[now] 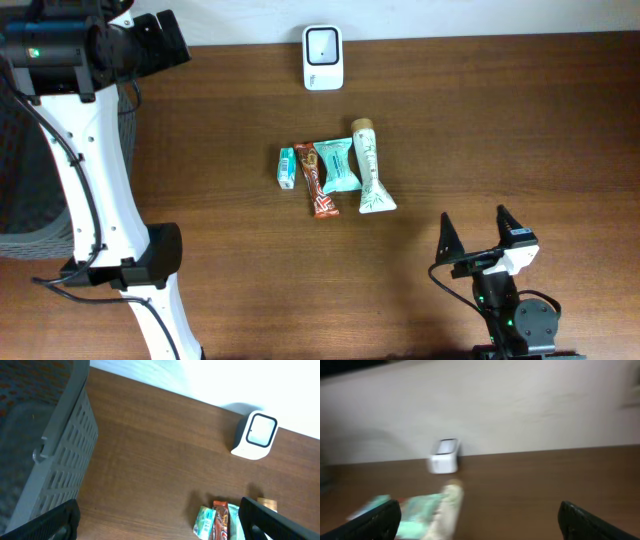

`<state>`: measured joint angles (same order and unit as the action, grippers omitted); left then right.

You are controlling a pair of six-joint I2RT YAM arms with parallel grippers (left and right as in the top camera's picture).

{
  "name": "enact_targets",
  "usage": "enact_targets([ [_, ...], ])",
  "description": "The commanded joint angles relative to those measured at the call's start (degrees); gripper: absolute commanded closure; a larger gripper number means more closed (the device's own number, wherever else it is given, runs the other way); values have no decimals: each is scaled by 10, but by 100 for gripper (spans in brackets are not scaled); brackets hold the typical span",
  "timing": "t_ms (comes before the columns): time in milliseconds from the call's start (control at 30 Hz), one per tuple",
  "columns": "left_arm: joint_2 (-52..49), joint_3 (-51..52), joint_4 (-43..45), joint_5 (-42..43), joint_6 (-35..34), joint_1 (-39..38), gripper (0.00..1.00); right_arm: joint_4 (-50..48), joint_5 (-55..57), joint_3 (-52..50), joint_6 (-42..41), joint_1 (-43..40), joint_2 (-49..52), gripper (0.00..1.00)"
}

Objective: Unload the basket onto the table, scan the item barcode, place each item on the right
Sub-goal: 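Raise the left arm aside and reach the right gripper to the white tube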

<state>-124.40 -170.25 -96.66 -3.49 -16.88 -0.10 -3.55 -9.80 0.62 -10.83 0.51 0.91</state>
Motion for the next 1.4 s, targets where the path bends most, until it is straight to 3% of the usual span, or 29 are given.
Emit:
enact_targets([
  [0, -4, -2, -1, -4, 3, 3, 1, -130, -106, -3, -137, -2, -4, 1],
  [33, -4, -2, 0, -4, 3, 3, 1, -240, -98, -3, -132, -2, -4, 1],
  [100, -4, -2, -1, -4, 3, 3, 1, -455, 80, 4, -74, -2, 3, 1],
  [167, -4, -2, 0, -4, 3, 3, 1, -498, 172, 65, -60, -2, 10, 1],
  [233, -4, -2, 0, -4, 3, 3, 1, -414, 113, 173, -26, -2, 28, 1],
  [300, -4, -2, 0, -4, 3, 3, 1, -250, 41, 307, 19, -2, 71, 1],
  [400, -4, -2, -1, -4, 3, 3, 1, 77, -21, 547, 107, -2, 210, 1],
  [500, -4, -2, -1, -4, 3, 3, 1, 370, -21, 741, 136, -2, 395, 1],
  [567, -4, -2, 0, -4, 3, 3, 1, 514, -59, 822, 136, -2, 505, 1],
  [633, -4, -2, 0, -4, 3, 3, 1, 593, -179, 859, 134, -2, 590, 1],
  [733, -4, -2, -1, -4, 3, 3, 1, 611, -421, 861, 134, -2, 705, 1],
  [800, -4, -2, -1, -4, 3, 3, 1, 598, -455, 861, 131, -2, 773, 1],
  [867, -4, -2, 0, -4, 3, 3, 1, 600, -372, 861, 76, 4, 836, 3],
  [933, -4, -2, 0, -4, 3, 3, 1, 608, -210, 861, 28, 32, 898, 3],
  [1067, -4, -2, 0, -4, 3, 3, 1, 611, -51, 885, -2, 93, 1012, 7],
  [1200, -4, -2, 0, -4, 3, 3, 1, 611, 1, 909, 6, 127, 1089, 7],
  [1367, -4, -2, 0, -4, 3, 3, 1, 543, 5, 906, 20, 165, 1120, 25],
])
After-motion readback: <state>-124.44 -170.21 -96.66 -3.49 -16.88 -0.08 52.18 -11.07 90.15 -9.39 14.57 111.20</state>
